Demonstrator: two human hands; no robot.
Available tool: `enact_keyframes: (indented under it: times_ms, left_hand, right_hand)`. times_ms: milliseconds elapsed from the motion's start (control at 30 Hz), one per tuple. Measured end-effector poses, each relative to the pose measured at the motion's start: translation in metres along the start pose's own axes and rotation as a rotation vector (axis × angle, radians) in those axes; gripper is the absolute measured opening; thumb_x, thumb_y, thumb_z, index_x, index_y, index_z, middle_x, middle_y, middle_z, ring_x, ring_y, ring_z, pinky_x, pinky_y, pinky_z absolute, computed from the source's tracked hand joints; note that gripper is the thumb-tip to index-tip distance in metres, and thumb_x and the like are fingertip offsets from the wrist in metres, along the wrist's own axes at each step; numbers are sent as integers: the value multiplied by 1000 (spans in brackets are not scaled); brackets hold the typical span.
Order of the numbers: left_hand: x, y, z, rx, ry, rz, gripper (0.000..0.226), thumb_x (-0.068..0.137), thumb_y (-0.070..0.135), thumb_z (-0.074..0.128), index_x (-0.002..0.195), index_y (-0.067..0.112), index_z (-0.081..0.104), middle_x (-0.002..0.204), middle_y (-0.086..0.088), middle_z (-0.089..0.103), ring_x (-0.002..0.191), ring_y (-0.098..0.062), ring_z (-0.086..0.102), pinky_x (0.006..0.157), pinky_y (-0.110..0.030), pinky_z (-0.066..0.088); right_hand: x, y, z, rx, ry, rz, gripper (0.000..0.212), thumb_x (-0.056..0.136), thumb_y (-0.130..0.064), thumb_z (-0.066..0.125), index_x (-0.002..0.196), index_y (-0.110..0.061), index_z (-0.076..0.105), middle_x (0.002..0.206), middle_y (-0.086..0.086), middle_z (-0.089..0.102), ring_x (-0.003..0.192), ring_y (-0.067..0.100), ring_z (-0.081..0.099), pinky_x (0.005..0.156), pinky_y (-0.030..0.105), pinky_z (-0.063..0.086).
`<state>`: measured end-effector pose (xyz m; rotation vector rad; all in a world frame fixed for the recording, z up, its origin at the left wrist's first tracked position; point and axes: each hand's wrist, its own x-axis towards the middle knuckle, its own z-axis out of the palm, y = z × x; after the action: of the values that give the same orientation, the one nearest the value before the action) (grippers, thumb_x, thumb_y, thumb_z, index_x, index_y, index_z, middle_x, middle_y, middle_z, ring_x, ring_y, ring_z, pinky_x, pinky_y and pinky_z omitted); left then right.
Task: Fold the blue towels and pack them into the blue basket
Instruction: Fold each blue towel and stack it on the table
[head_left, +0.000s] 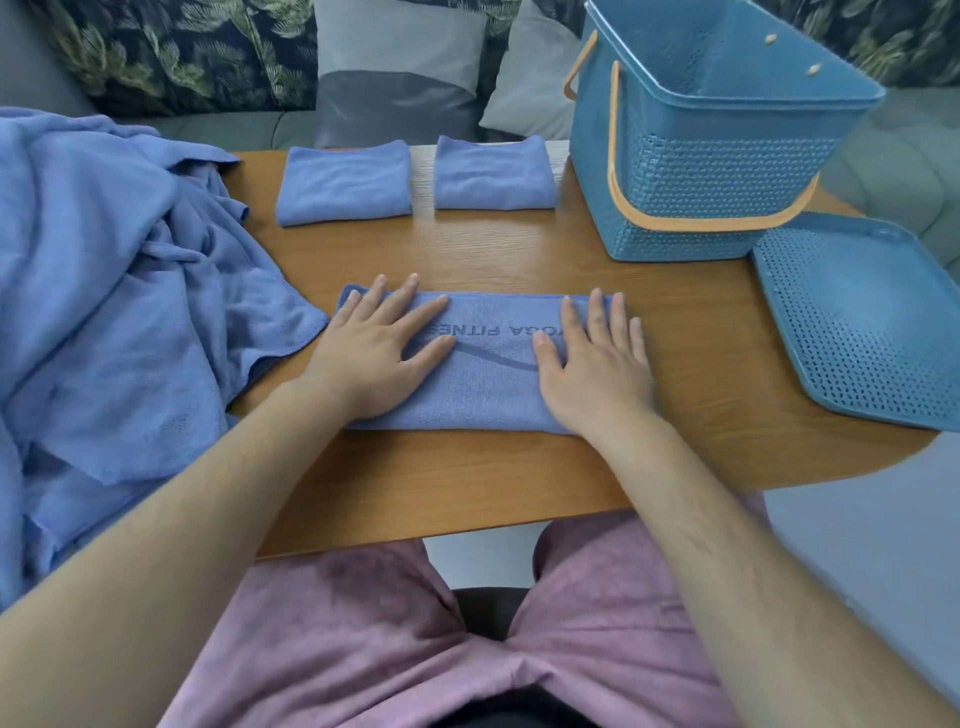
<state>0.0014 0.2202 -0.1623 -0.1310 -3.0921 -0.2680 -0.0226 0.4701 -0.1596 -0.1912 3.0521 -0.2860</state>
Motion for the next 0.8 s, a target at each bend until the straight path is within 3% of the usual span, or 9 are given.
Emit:
enact_keyframes:
  times_ms: [67,133,200,300,400,500,600,700,800]
  left_hand:
    - [-2,6,0,16,89,197,56,99,60,24,154,46,31,168,10,11,156,-20,4,125,-49,4]
    - [-3,10,1,-5,74,331,53,100,51,26,151,42,39,166,13,19,155,-16,9,124,-52,8]
    - [-2,10,1,-52,9,291,55,98,53,21,149,44,41,164,16,23,155,-15,12,123,-52,11]
    - [-6,13,4,-59,22,150,61,94,58,15,149,47,40,163,17,25,154,-15,16,123,-50,14]
    - [-14,26,1,-11,60,-72,67,91,63,12,151,47,37,164,9,28,152,-22,24,120,-51,19]
    - [-28,46,-15,174,-61,-237,61,96,68,22,150,45,37,155,1,36,139,-29,34,111,-46,25]
    - [-46,54,-23,142,43,-195,59,93,70,27,140,41,51,143,0,43,130,-28,39,107,-44,26]
    - [-59,47,-5,-17,-5,-80,80,81,76,7,152,48,32,165,8,22,152,-21,17,121,-45,13]
    - [-62,44,11,-95,-3,-68,78,84,74,7,156,48,20,168,13,9,156,-16,3,124,-43,4]
  right_hand:
    - [-7,-14,-2,-7,149,-93,62,105,-45,34,160,-17,25,168,14,14,156,33,-3,126,48,0]
    - [-24,-35,-3,60,339,-237,47,96,-40,54,138,-20,58,150,11,48,144,36,32,116,52,27]
    - [-40,-57,1,108,368,-267,32,90,-47,56,104,-23,71,117,3,62,114,31,50,94,46,40]
    - [-45,-69,4,77,256,-199,37,91,-52,47,102,-25,71,110,-1,64,108,27,54,92,44,38]
    - [-28,-60,-1,37,163,-243,41,97,-44,45,128,-27,65,136,-4,58,131,24,47,116,47,24]
    - [-16,-48,-11,-24,64,-295,48,104,-34,39,151,-25,45,163,-6,31,154,25,16,124,48,0]
    - [-26,-37,-20,62,88,-396,48,104,-31,43,152,-29,43,166,-8,24,157,22,7,125,44,0]
    - [-43,-27,-13,117,-41,-444,51,105,-43,41,155,-36,37,168,-13,17,157,16,1,126,42,2]
    - [-52,-16,1,188,-54,-444,53,105,-49,37,157,-36,34,168,-16,14,156,12,-2,126,43,5]
